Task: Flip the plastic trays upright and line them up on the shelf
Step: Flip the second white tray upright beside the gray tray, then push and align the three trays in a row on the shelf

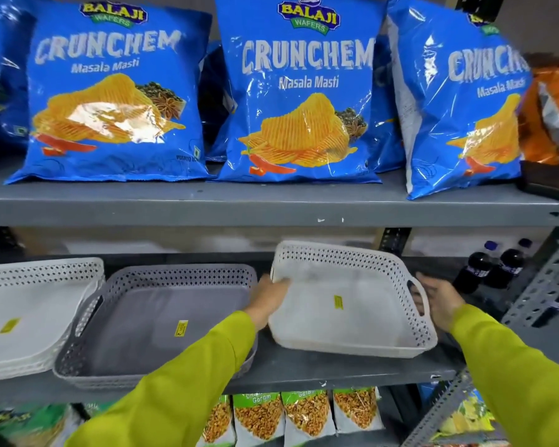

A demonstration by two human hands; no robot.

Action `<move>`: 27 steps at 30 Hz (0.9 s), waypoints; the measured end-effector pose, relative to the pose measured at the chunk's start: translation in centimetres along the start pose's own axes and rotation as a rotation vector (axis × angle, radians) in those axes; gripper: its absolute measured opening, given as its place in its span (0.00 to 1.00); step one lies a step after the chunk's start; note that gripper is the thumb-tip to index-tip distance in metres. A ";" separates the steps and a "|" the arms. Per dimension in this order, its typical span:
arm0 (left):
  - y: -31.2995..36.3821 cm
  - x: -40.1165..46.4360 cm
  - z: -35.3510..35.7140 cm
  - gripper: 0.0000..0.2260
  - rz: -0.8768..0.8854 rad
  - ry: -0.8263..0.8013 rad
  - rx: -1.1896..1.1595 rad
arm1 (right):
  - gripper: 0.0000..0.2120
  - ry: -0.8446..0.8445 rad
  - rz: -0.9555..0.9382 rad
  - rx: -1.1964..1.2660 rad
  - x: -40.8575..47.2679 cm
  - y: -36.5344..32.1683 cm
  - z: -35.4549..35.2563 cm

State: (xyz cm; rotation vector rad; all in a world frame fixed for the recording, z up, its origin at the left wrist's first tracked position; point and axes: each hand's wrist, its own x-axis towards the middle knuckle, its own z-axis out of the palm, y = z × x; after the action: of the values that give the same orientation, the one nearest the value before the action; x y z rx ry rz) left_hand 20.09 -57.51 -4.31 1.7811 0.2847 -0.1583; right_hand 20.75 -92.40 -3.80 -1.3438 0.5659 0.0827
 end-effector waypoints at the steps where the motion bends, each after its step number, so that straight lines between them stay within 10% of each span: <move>1: -0.5 0.0 -0.1 0.27 -0.008 -0.018 0.104 | 0.13 0.029 0.010 -0.077 0.2 0.4 -0.1; 10: 1.3 -3.6 -2.9 0.14 0.303 0.216 0.182 | 0.28 0.404 -0.414 -1.038 -1.2 2.0 5.3; 13: -0.6 -4.2 -10.2 0.15 0.400 0.448 0.277 | 0.23 0.073 -0.505 -1.033 -5.9 3.6 12.5; 17: -6.5 -4.3 -23.3 0.23 0.307 0.736 0.681 | 0.48 -0.221 -0.210 -1.259 -10.4 7.3 21.1; 22: -11.1 -7.1 -32.6 0.37 -0.176 0.399 0.866 | 0.42 -0.299 -0.230 -1.349 -13.6 11.9 25.2; 27: -13.0 -9.6 -33.9 0.21 -0.020 0.210 1.054 | 0.27 -0.101 -0.326 -1.466 -15.2 13.1 25.0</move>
State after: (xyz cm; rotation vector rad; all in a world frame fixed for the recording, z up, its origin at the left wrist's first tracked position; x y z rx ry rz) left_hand 5.71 -22.85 -6.26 2.8504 0.4095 -0.1438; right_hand 11.15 -61.90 -6.15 -2.8131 0.1109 0.3372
